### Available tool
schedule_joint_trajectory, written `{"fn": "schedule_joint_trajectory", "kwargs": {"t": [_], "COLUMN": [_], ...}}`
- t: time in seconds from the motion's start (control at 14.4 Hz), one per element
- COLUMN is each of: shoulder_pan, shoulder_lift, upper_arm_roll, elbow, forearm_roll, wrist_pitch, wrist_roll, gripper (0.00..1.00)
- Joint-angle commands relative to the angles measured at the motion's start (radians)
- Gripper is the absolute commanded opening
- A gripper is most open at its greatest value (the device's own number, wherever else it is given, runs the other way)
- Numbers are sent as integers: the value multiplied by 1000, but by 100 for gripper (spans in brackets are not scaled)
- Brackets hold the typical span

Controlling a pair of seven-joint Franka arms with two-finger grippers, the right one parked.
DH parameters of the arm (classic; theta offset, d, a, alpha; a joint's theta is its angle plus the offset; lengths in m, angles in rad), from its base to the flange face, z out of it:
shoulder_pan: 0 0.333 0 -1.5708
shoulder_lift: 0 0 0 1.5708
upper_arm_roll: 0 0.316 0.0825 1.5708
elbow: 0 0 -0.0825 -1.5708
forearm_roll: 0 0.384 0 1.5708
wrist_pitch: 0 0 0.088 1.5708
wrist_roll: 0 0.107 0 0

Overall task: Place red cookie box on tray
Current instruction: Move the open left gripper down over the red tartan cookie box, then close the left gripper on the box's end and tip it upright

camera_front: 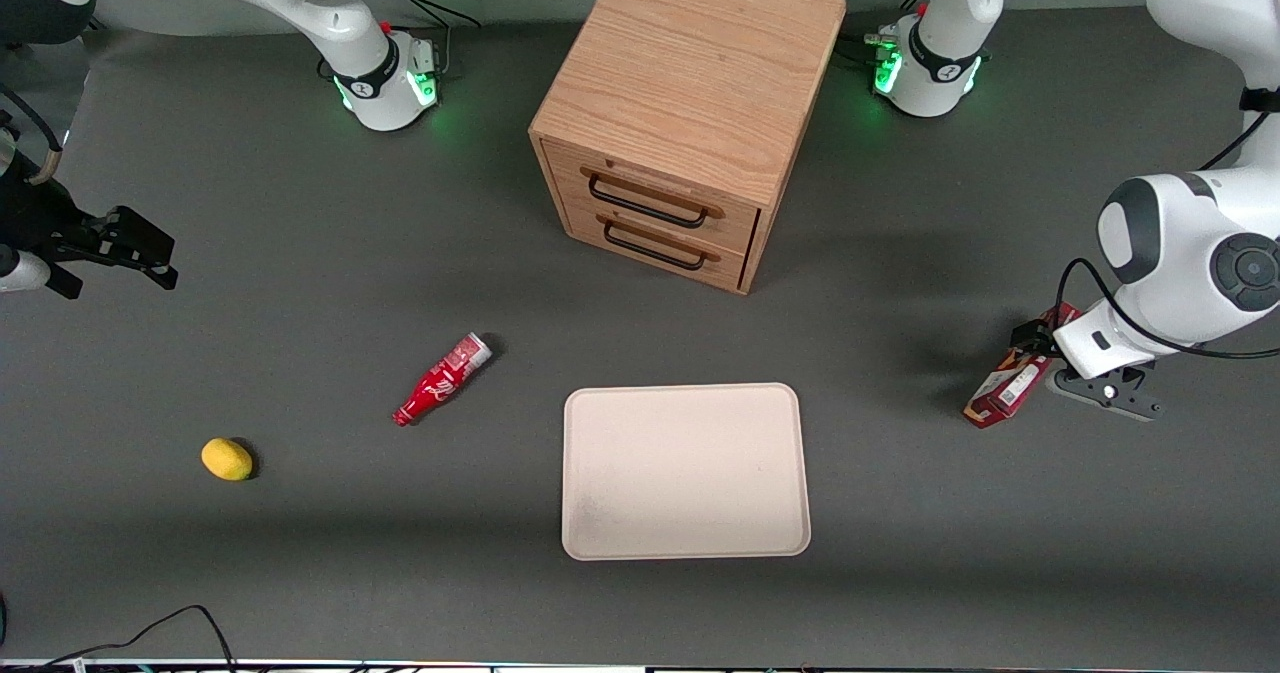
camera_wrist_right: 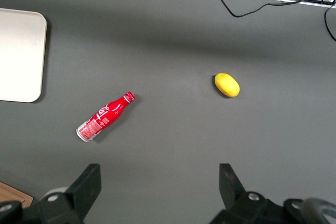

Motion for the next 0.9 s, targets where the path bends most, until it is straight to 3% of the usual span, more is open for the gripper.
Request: {"fn": "schedule_joint_trajectory", "kwargs": {"t": [0.0, 0.83], "shoulder_pan": [31, 28], "shoulder_lift": [41, 75], "upper_arm_roll": [-3, -5], "elbow": [-11, -74], "forearm_roll": [-64, -86], "wrist_pitch": [67, 158], "wrist_roll": [106, 120], "gripper": [100, 100]}}
